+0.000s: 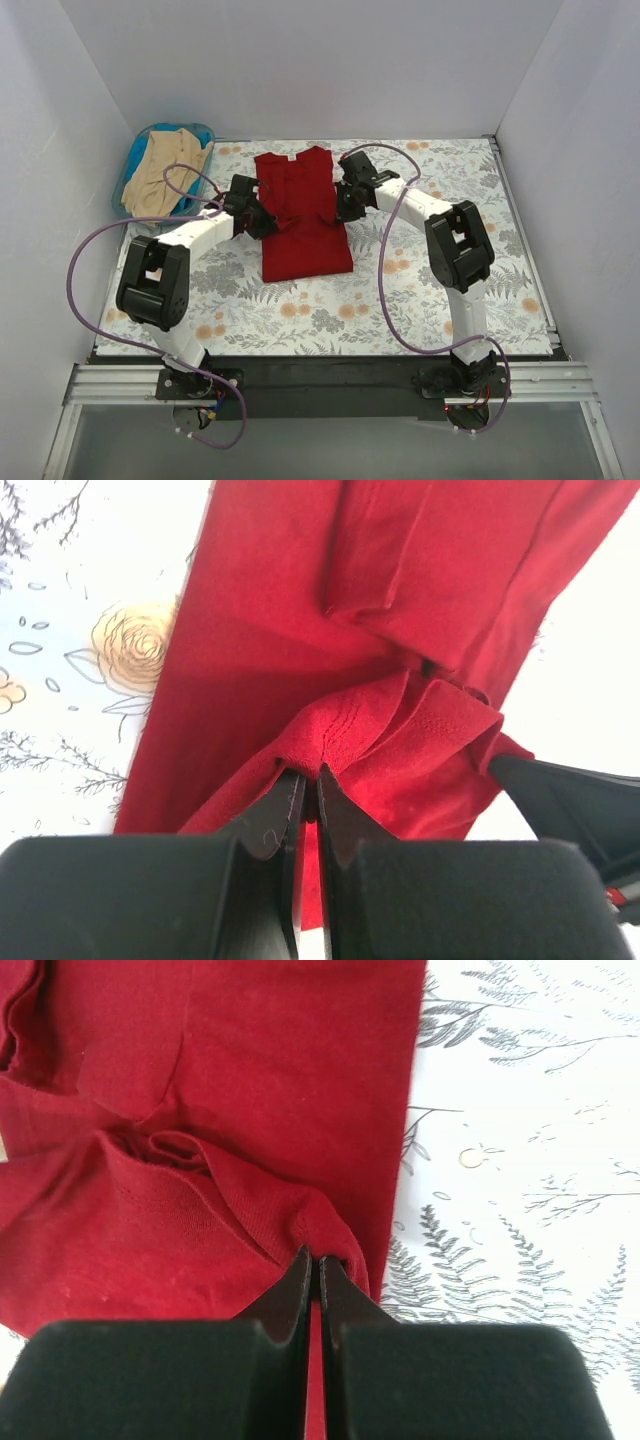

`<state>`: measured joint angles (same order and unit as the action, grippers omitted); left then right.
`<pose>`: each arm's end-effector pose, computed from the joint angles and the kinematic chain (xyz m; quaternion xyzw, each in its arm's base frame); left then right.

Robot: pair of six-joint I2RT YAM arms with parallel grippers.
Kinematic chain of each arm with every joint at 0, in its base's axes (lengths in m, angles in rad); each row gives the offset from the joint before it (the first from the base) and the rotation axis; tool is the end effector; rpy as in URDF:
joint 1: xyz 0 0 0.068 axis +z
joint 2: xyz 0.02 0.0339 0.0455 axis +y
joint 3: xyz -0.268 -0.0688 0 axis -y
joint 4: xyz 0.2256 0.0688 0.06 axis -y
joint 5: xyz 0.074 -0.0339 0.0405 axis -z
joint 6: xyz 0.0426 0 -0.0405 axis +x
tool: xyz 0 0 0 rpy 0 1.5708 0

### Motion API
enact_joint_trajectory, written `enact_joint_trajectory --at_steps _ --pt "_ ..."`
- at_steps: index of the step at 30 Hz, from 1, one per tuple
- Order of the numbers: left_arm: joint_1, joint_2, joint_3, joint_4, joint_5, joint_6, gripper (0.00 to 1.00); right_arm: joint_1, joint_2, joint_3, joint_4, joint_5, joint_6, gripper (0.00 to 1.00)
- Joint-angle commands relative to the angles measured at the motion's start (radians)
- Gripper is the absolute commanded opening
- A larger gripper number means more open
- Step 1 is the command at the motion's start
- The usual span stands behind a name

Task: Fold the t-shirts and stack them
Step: Fold the tshirt

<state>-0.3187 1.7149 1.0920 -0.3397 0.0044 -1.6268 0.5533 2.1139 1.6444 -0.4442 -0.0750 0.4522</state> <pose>0.3260 -0.1078 0.2001 -0.5800 0.7576 -0.2486 0.1669 0.3880 0.2434 0.2021 -0.0599 0.9440 0.1865 0.2654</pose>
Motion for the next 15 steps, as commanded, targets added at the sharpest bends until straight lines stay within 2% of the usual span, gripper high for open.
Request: enact_joint_trajectory --at_steps 1,14,15 --pt "0.030 -0.037 0.035 0.013 0.025 0.019 0.00 -0.013 -0.037 0.044 0.021 -0.011 -0.023 0.01" --pt "0.093 0.060 0.065 0.077 0.141 0.047 0.00 -0.039 0.038 0.071 0.021 -0.051 -0.030 0.02" --pt "0.095 0.067 0.069 0.082 0.146 0.053 0.05 -0.044 0.040 0.074 0.022 -0.060 -0.032 0.06"
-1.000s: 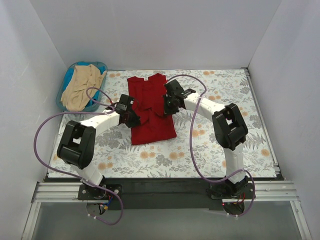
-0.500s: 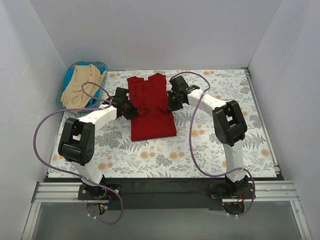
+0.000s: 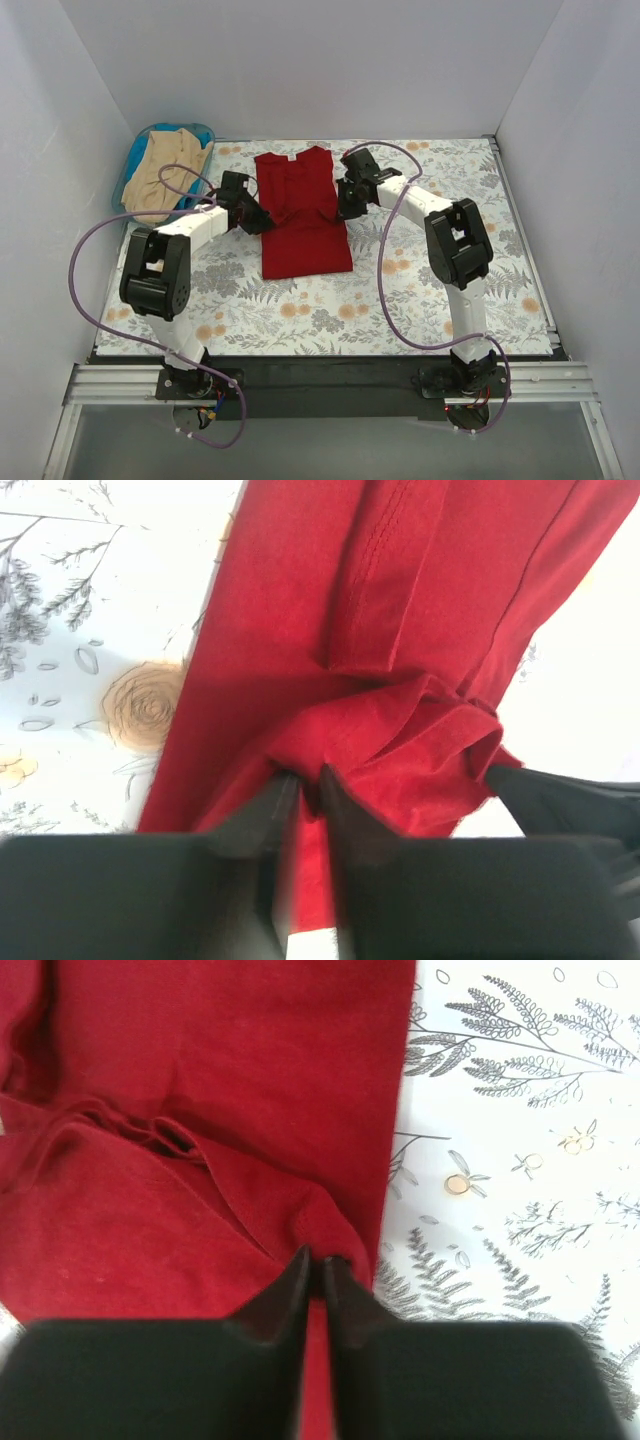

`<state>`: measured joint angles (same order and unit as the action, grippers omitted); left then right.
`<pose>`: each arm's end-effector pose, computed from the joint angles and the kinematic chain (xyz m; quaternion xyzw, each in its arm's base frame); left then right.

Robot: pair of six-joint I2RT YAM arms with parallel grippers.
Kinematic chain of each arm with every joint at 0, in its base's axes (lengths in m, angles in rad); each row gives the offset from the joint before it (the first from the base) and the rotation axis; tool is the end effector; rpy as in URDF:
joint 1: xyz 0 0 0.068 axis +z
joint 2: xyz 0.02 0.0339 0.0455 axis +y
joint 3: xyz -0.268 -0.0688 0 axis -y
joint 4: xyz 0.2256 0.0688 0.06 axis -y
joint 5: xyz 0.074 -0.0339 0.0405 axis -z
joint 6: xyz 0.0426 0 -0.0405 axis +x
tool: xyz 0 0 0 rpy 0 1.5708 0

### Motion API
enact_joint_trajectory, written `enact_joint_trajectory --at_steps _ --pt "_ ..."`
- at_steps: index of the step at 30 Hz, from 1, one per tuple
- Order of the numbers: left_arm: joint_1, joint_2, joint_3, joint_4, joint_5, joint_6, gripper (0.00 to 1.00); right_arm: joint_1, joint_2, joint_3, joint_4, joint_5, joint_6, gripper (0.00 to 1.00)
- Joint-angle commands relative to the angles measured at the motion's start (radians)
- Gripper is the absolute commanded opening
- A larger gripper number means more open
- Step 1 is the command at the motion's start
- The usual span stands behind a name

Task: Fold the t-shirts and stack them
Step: Fold the tshirt

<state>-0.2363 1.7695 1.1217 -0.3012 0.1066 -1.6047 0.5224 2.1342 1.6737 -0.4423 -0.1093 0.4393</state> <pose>0.3458 -0.0879 0.1934 -0.5883 0.7470 -0.2738 0.1446 0.3998 0.2355 0.2022 -0.0571 0.9418 0.1972 0.2663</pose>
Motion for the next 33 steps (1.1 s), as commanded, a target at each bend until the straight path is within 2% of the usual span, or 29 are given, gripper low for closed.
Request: enact_joint_trajectory --at_steps 1,3,4,5,7,9,10,12,14,15,16,17,22,24,28,33 --pt "0.018 0.019 0.043 0.048 0.053 0.038 0.19 -0.018 0.023 0.046 0.019 -0.032 -0.025 0.20" --pt "0.031 0.008 0.030 0.059 0.056 0.048 0.31 -0.021 0.024 0.055 0.017 -0.050 -0.042 0.43" --pt "0.044 -0.005 0.023 0.065 0.050 0.052 0.36 -0.024 0.021 0.063 0.014 -0.052 -0.050 0.61" --pt "0.051 -0.042 0.012 0.074 0.047 0.058 0.42 -0.031 0.013 0.064 0.011 -0.053 -0.068 0.69" --pt "0.057 -0.086 -0.014 0.082 0.033 0.081 0.44 -0.038 -0.026 0.048 0.010 -0.052 -0.079 0.77" --pt "0.057 -0.160 -0.036 0.080 0.018 0.080 0.44 -0.042 -0.086 0.025 0.011 -0.033 -0.080 0.77" --pt "0.051 -0.183 -0.068 0.089 0.016 0.077 0.44 -0.041 -0.105 0.011 0.017 -0.050 -0.076 0.76" --pt "0.034 -0.208 -0.095 0.146 0.054 0.063 0.36 -0.024 -0.141 -0.034 0.072 -0.119 -0.050 0.71" --pt "-0.004 -0.170 -0.073 0.169 0.109 0.048 0.22 0.008 -0.129 -0.026 0.117 -0.163 -0.044 0.60" --pt "-0.020 -0.115 -0.056 0.174 0.123 0.046 0.10 0.016 -0.114 -0.017 0.131 -0.229 -0.033 0.48" --pt "-0.041 -0.081 -0.039 0.178 0.134 0.043 0.04 0.022 -0.094 -0.003 0.146 -0.265 -0.024 0.29" --pt "-0.047 -0.053 -0.002 0.194 0.157 0.039 0.00 0.030 -0.054 0.012 0.161 -0.295 -0.019 0.24" --pt "-0.047 0.098 0.088 0.267 0.215 0.051 0.00 0.028 0.059 0.084 0.286 -0.475 -0.002 0.14" --pt "-0.044 0.149 0.131 0.266 0.219 0.057 0.00 0.021 0.143 0.127 0.313 -0.524 0.013 0.13" --pt "-0.008 0.258 0.138 0.272 0.206 0.023 0.00 0.001 0.277 0.201 0.321 -0.540 0.067 0.10" --pt "0.018 0.343 0.110 0.286 0.223 -0.029 0.00 -0.022 0.363 0.159 0.363 -0.544 0.136 0.10"
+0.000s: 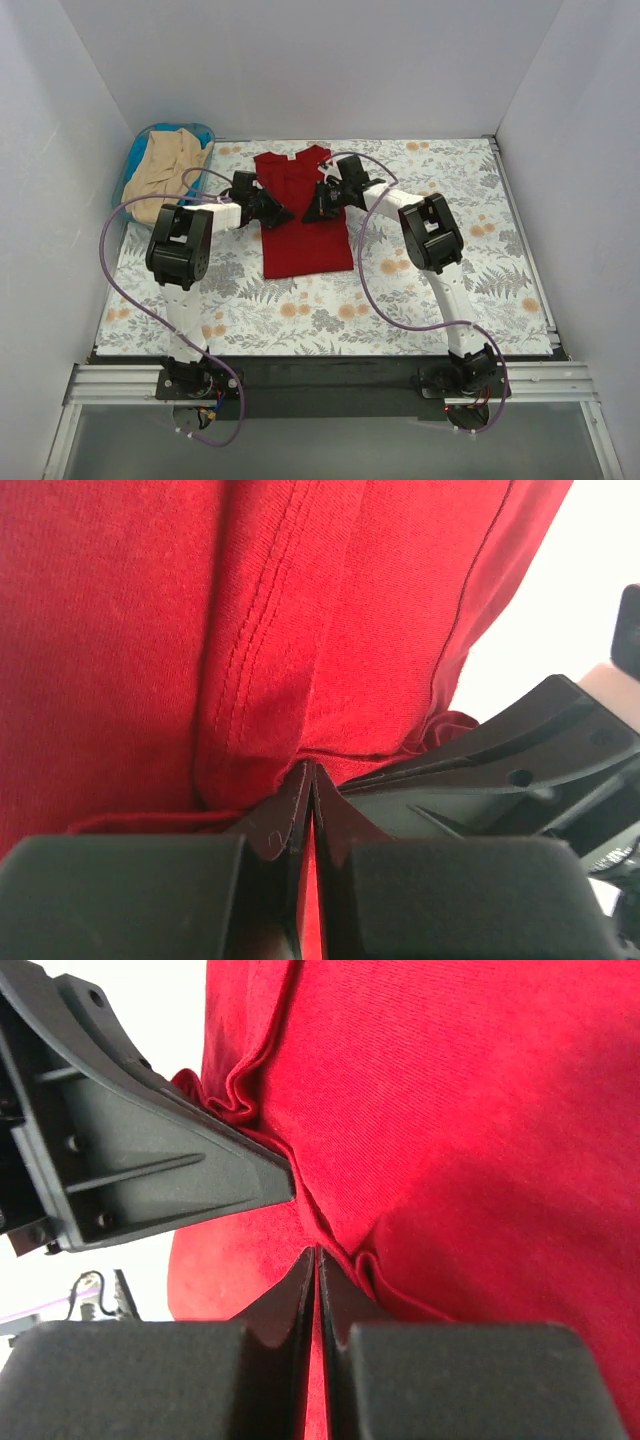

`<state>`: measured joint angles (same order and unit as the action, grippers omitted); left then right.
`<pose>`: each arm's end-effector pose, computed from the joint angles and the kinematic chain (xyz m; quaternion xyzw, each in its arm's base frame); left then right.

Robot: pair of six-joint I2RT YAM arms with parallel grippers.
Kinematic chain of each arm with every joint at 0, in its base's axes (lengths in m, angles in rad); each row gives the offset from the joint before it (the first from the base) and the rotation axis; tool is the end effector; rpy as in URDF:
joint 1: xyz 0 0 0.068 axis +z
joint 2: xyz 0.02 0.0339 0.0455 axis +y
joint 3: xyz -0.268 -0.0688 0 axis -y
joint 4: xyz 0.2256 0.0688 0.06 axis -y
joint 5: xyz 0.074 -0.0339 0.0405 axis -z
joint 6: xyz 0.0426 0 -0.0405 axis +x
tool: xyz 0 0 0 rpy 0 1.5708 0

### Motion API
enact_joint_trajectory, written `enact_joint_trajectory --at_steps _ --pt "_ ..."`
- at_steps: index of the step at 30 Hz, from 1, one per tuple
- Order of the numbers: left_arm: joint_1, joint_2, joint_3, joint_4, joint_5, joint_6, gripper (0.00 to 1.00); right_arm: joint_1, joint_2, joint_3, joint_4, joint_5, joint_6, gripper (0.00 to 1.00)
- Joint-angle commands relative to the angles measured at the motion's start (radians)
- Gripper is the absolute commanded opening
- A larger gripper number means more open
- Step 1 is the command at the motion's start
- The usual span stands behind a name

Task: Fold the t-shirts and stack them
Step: Fold the tshirt

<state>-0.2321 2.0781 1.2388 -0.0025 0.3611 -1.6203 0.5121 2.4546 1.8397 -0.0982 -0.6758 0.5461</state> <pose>0.4066 -0.1116 0.1350 -0.5387 0.7474 -0.3811 0.0766 0.4465 0.2816 0.1322 -0.1232 0.8602 0.4583 0.1865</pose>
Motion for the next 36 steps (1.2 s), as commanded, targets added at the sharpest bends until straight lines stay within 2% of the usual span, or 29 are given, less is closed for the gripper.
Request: enact_joint_trajectory --at_steps 1,4,8,15,19,23,26,29,36 --pt "0.014 0.039 -0.018 -0.013 -0.028 -0.019 0.00 -0.012 0.044 -0.016 0.023 0.022 0.031 0.10" --pt "0.013 0.025 -0.058 -0.010 -0.034 -0.050 0.00 -0.012 0.024 -0.095 0.058 0.028 0.047 0.10" --pt "0.005 -0.024 -0.151 -0.010 -0.067 -0.058 0.00 -0.009 -0.057 -0.306 0.219 0.012 0.092 0.10" --pt "-0.027 -0.154 -0.317 -0.013 -0.096 -0.079 0.00 0.023 -0.193 -0.566 0.385 0.027 0.158 0.09" --pt "-0.039 -0.259 -0.430 -0.011 -0.102 -0.076 0.00 0.075 -0.313 -0.804 0.540 0.065 0.225 0.08" --pt "-0.046 -0.390 -0.539 -0.014 -0.102 -0.072 0.00 0.158 -0.396 -0.956 0.652 0.122 0.314 0.08" --pt "-0.046 -0.467 -0.616 -0.036 -0.128 -0.058 0.00 0.230 -0.425 -1.005 0.716 0.166 0.385 0.08" --pt "-0.046 -0.544 -0.653 -0.082 -0.165 -0.023 0.00 0.259 -0.430 -0.979 0.738 0.176 0.405 0.08" --pt "-0.042 -0.573 -0.642 -0.142 -0.200 0.025 0.00 0.117 -0.384 -0.938 0.738 0.064 0.371 0.09"
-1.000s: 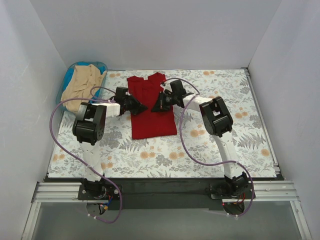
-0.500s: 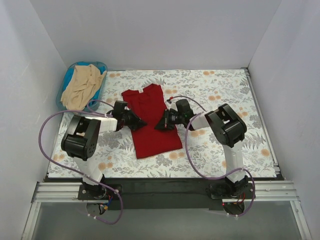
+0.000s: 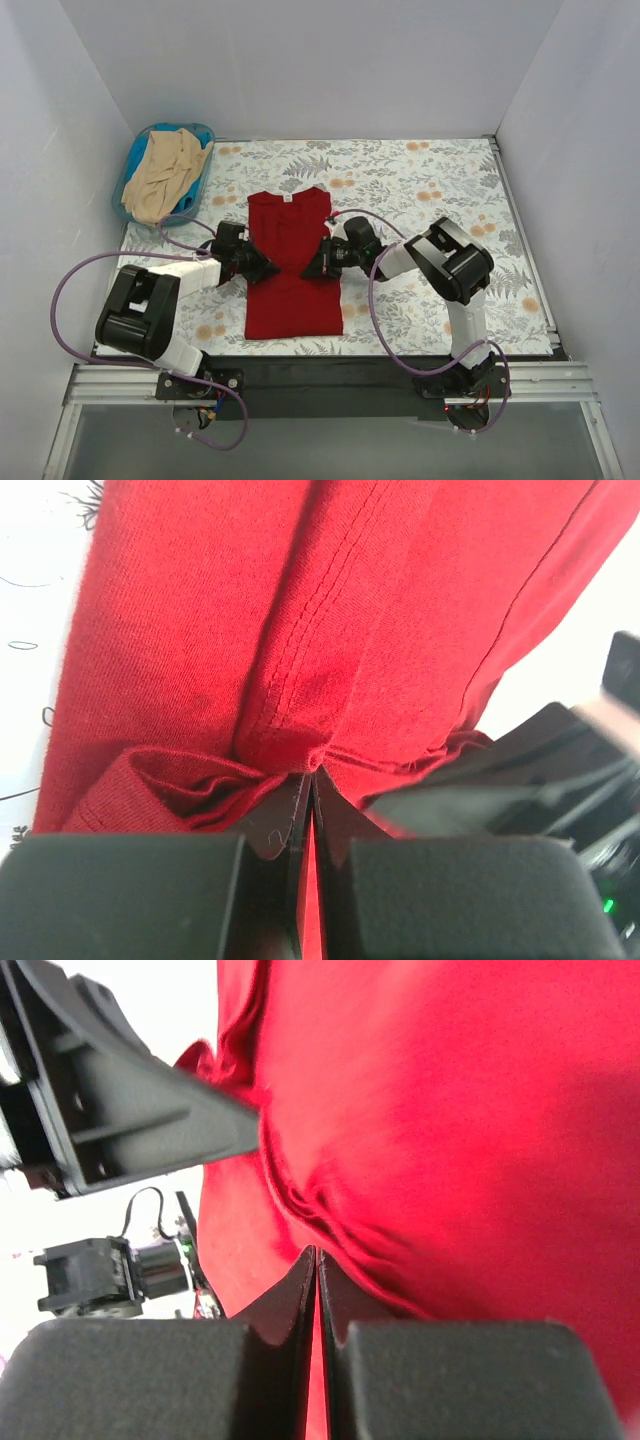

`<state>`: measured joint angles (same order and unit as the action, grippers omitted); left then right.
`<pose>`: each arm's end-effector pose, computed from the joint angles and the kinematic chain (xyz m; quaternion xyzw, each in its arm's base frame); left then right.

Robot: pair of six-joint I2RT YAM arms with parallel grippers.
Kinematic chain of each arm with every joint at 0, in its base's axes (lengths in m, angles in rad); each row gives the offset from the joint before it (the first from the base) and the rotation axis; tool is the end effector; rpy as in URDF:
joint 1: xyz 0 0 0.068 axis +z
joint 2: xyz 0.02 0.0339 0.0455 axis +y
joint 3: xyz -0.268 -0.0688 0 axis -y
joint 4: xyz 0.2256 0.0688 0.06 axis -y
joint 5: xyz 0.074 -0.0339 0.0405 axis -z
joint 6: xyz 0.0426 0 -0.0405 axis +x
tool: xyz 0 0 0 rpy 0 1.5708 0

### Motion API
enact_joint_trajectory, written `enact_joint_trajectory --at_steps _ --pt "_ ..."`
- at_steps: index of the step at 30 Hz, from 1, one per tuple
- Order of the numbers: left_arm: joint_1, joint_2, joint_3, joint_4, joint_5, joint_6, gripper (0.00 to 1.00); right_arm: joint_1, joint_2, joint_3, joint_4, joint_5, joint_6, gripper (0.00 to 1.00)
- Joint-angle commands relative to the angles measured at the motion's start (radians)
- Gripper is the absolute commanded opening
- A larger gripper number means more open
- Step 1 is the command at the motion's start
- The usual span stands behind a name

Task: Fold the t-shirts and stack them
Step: Fold the tshirt

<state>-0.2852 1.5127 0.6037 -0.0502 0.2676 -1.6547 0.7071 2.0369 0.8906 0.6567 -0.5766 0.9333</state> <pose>0.2430 -0.0830 0.1457 -0.5666 0.7574 -0.3180 0.0637 0.2775 0.2677 0.1205 -0.0526 0.8333 0.5271 0.1583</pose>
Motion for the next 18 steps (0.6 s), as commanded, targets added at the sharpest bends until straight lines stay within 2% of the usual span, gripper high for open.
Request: enact_joint_trajectory --at_steps 1,11,13,16,17,18 --pt "0.012 -0.005 -0.002 -0.094 -0.107 0.064 0.00 -0.113 0.039 0.004 -0.016 -0.052 -0.022 0.09" --pt "0.015 -0.035 0.125 -0.126 -0.064 0.179 0.00 -0.250 -0.004 -0.070 -0.006 -0.212 -0.094 0.11" --pt "0.015 -0.063 0.172 -0.125 -0.024 0.210 0.00 -0.273 -0.039 -0.070 -0.012 -0.218 -0.105 0.18" --pt "0.015 -0.158 0.208 -0.132 0.007 0.231 0.14 -0.304 -0.113 -0.091 -0.038 -0.200 -0.125 0.25" --pt "0.015 -0.183 0.217 -0.149 -0.020 0.227 0.21 -0.311 -0.131 -0.097 -0.054 -0.194 -0.134 0.29" --pt "0.015 -0.224 0.223 -0.204 -0.039 0.225 0.23 -0.316 -0.148 -0.101 -0.077 -0.190 -0.151 0.37"
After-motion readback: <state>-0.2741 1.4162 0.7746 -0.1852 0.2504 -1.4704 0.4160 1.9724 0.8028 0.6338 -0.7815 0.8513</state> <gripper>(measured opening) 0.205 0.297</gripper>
